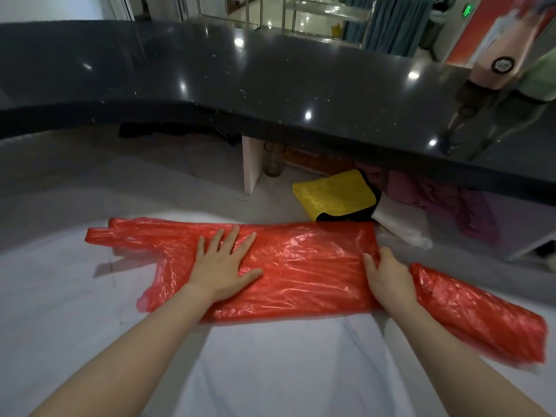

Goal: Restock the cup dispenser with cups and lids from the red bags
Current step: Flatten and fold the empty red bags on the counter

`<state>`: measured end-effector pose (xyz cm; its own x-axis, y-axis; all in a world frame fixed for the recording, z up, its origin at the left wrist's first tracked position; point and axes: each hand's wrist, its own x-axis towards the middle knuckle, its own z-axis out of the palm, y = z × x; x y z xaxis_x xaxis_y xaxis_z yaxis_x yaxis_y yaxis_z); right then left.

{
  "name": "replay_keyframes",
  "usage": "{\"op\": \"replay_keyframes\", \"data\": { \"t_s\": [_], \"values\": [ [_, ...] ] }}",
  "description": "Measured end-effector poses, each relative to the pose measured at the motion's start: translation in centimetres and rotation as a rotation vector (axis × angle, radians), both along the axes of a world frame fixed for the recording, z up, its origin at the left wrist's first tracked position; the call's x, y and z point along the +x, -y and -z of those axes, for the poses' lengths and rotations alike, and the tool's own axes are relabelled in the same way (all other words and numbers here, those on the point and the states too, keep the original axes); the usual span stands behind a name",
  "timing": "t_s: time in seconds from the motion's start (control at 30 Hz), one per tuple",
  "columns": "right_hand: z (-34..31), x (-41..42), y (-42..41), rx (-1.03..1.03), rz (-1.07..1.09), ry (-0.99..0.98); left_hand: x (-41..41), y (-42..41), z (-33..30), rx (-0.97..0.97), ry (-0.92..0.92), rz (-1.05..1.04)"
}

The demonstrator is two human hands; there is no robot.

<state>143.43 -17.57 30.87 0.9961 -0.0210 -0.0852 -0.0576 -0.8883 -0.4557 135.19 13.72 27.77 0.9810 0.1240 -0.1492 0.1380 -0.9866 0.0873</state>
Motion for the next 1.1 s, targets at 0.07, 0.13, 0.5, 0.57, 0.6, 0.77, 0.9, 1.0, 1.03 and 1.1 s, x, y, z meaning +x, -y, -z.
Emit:
{"op": "replay_keyframes", "data": {
  "t_s": [0.07,0.13,0.5,0.57,0.6,0.77,0.9,1.0,1.03,1.1],
  "values": [
    [-0.5,-0.8,-0.2,0.018,0.003,0.031,-1.0,-0.1,0.0,0.017,0.007,0.014],
    [-0.7,-1.9,-0.7,-0.005,-0.085,0.129,-1.8,-0.1,0.0,0.031,0.012,0.018],
    [-0.4,-4.0,-4.1,-0.363,-0.622,0.207,-3.1,-0.2,-1.9,0.105,0.1,0.161],
    [0.0,-3.7,-4.2,-0.373,-0.632,0.153,-3.1,-0.7,-1.9,0.06,0.104,0.213],
    [0.2,-3.5,-4.2,-0.368,-0.632,0.129,-3.2,-0.9,-1.8,0.027,0.1,0.233],
    [0.9,-2.4,-4.5,-0.338,-0.588,0.039,-3.0,-1.7,-1.3,-0.021,0.149,0.265],
    [1.4,-1.9,-4.6,-0.4,-0.562,0.027,-1.8,-2.1,-1.9,-0.044,0.163,0.271],
    [1.7,-1.7,-4.7,-0.391,-0.55,0.017,-1.3,-2.3,-2.2,-0.086,0.12,0.236],
    [1.8,-1.7,-4.7,-0.387,-0.549,0.014,-1.3,-2.4,-2.2,-0.092,0.1,0.182],
    [2.0,-1.7,-4.5,-0.383,-0.555,0.01,-1.3,-2.5,-2.1,-0.079,0.045,0.081]
  ]
}}
